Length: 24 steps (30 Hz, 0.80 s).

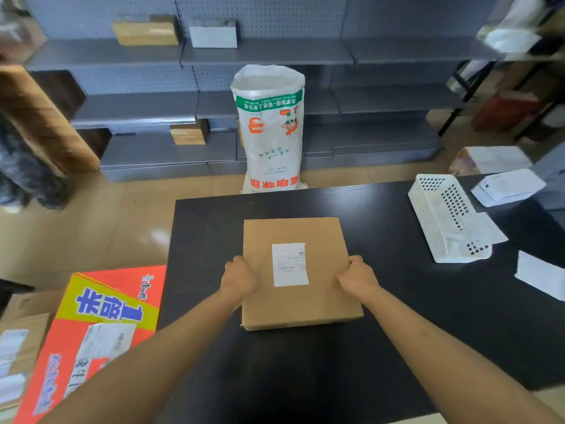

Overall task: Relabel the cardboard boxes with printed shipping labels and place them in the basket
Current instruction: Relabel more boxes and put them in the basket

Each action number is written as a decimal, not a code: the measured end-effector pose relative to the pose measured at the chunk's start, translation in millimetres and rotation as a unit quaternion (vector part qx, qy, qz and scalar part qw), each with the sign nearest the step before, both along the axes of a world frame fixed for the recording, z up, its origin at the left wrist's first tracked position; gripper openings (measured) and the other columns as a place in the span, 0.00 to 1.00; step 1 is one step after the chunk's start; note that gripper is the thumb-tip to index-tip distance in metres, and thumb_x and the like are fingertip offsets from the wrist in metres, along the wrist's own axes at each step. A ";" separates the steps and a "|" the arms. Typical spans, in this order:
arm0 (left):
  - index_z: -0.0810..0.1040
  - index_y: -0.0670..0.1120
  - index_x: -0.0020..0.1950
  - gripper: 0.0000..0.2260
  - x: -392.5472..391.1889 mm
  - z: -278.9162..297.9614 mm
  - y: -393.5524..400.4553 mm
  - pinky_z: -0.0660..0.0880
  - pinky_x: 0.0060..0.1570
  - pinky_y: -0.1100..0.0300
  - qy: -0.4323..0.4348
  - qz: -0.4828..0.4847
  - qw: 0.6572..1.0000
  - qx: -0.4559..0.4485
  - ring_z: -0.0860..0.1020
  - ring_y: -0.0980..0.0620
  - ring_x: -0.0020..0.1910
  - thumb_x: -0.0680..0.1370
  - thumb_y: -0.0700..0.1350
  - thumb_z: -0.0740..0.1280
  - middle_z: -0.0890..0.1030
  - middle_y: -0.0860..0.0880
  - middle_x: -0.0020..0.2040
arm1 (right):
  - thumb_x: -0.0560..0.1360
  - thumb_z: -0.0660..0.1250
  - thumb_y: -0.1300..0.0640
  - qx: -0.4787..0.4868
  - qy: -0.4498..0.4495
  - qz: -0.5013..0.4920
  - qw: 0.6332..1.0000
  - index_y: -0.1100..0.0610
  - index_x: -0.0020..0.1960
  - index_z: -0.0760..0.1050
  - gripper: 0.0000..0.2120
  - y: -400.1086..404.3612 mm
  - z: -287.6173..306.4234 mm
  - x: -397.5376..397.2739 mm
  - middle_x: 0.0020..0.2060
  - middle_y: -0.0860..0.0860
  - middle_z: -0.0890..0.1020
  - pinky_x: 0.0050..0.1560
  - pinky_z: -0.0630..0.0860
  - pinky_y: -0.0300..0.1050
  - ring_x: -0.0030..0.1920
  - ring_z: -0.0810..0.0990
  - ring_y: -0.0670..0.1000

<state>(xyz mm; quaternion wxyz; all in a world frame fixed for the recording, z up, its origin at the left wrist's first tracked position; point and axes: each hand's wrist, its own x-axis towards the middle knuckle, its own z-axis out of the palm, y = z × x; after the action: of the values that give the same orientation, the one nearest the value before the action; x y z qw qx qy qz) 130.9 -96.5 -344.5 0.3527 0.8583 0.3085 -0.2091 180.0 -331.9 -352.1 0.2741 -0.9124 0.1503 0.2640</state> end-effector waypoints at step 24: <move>0.62 0.42 0.71 0.21 14.5 -29.0 -167.5 0.72 0.51 0.55 -0.053 0.067 0.995 -0.056 0.72 0.44 0.59 0.79 0.43 0.62 0.68 0.43 0.67 | 0.77 0.62 0.56 0.061 -0.029 0.016 0.998 0.54 0.61 0.63 0.15 -179.3 -22.6 35.9 0.49 0.51 0.73 0.41 0.70 0.46 0.46 0.75 0.52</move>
<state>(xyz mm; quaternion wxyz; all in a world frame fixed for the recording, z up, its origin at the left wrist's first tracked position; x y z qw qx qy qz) 145.3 -264.0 -373.6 0.4292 0.8244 0.3340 -0.1567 215.9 -511.2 -374.7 0.3292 -0.9036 0.1115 0.2504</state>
